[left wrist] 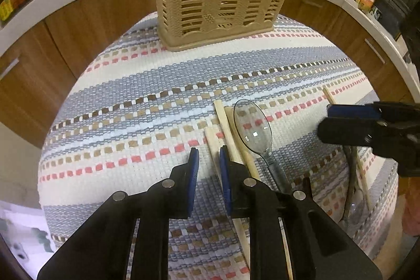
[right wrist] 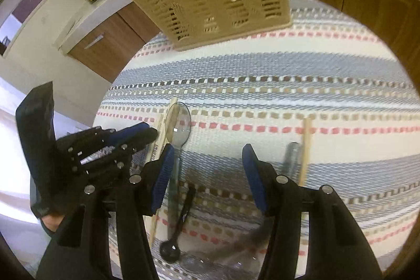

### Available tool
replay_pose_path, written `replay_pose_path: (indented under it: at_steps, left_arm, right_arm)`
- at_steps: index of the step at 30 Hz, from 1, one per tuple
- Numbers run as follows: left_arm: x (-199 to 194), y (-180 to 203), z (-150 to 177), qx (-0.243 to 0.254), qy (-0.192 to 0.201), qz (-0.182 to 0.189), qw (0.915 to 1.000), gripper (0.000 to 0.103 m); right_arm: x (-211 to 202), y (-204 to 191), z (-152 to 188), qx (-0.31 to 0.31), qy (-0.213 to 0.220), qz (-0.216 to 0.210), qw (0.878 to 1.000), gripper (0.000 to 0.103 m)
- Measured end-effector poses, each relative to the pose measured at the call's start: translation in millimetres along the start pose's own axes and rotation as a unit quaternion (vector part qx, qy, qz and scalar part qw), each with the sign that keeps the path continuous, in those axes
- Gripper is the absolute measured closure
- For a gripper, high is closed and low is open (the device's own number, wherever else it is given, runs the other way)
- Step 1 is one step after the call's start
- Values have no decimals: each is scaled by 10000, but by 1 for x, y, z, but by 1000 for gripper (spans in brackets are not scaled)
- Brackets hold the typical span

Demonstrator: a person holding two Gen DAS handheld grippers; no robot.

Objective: Organize utensils
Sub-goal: 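Grasp a wooden chopstick with the left gripper while the right carries the spoon toward the basket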

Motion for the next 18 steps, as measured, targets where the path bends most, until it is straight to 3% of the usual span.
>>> replay_pose_path:
  at_steps: [5, 7, 18]
  left_arm:
    - [-3, 13, 4, 335, 3, -266, 9991, 86]
    - [-5, 16, 6, 408, 77, -474, 9980, 96]
    - [-32, -43, 12, -699, 386, 97, 9968, 99]
  right_arm:
    - [16, -19, -9, -255, -41, 268, 9993, 53]
    - [22, -25, -11, -294, -97, 300, 9991, 53]
    - [64, -56, -22, -550, -408, 827, 9942, 53]
Point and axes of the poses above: each gripper's, at about its wrist camera, not at the fingertips, and x roughly the way its jaws point, y to its right, z to its underside, the point moved 5 cm from there along x, roughly the way its jaws point, and after that the axes turned 4 degrees about y, right-handed, at the moved point
